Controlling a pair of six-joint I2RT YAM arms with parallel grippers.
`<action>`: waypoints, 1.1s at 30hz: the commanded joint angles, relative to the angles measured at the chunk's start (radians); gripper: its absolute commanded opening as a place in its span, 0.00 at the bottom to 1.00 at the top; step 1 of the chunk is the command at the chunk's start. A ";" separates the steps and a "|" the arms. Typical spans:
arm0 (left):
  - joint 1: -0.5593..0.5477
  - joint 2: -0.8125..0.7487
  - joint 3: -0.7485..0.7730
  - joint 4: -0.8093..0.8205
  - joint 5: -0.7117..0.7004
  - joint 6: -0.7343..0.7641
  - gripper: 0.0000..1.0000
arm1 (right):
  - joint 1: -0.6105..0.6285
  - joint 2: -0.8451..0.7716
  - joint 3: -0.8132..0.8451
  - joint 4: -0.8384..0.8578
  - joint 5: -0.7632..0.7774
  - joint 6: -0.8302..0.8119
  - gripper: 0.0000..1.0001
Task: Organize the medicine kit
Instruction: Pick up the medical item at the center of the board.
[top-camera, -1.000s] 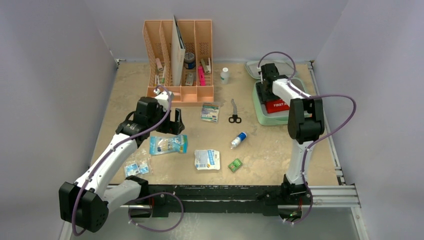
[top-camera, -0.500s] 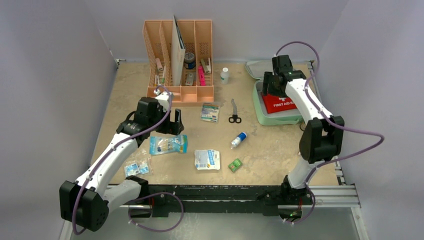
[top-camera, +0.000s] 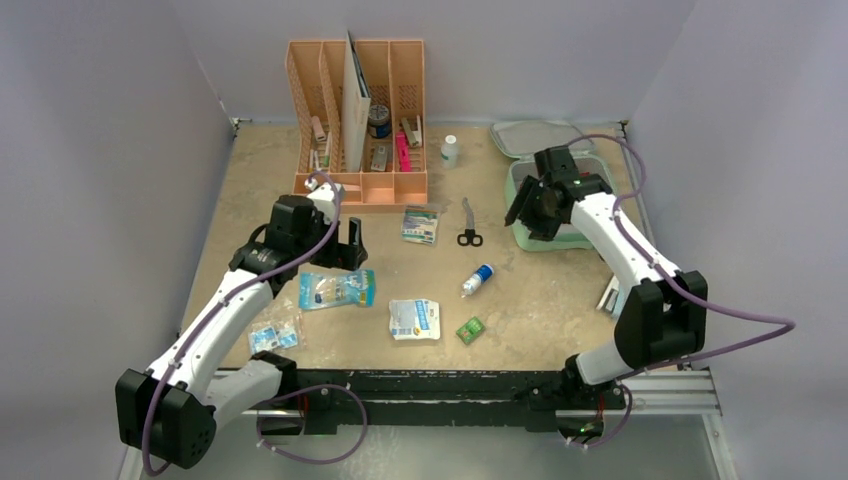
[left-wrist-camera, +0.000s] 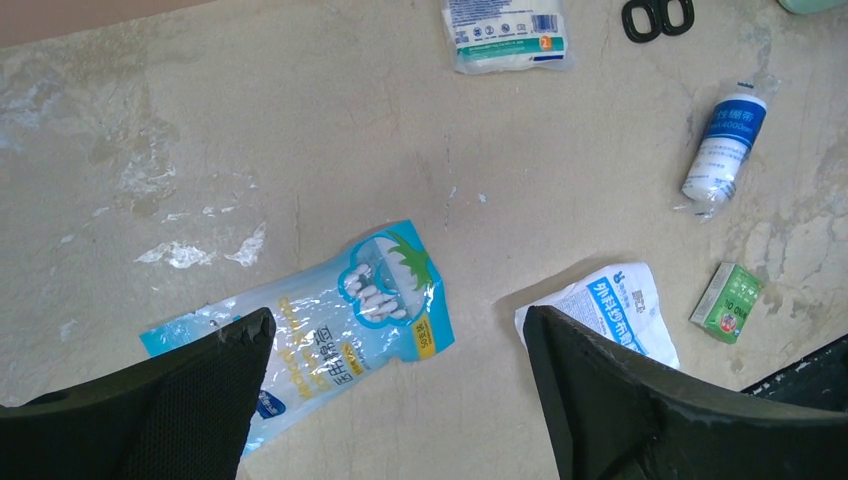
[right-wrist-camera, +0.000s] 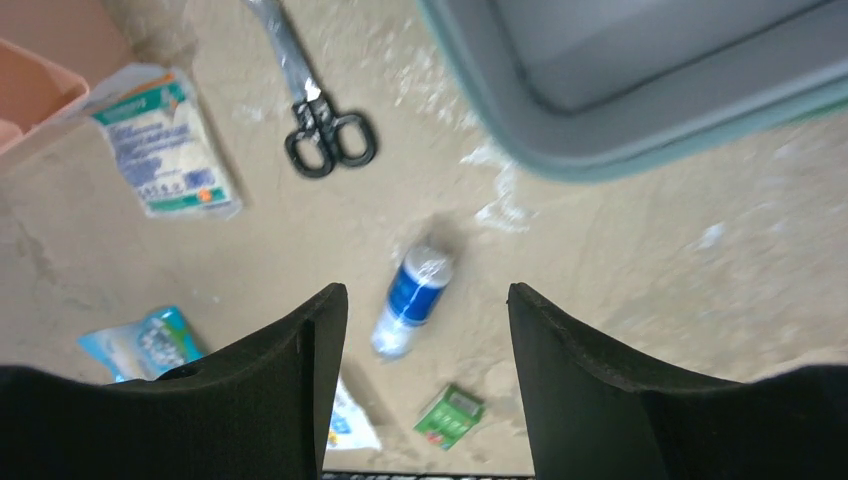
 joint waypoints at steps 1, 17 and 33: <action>-0.007 -0.018 0.020 0.004 -0.031 -0.014 0.96 | 0.108 -0.015 -0.040 -0.057 0.000 0.263 0.63; -0.007 -0.035 0.013 0.007 -0.041 -0.018 0.98 | 0.276 0.005 -0.277 0.133 0.071 0.626 0.62; -0.007 -0.036 0.007 0.017 -0.024 -0.017 0.98 | 0.277 0.108 -0.290 0.209 0.045 0.660 0.56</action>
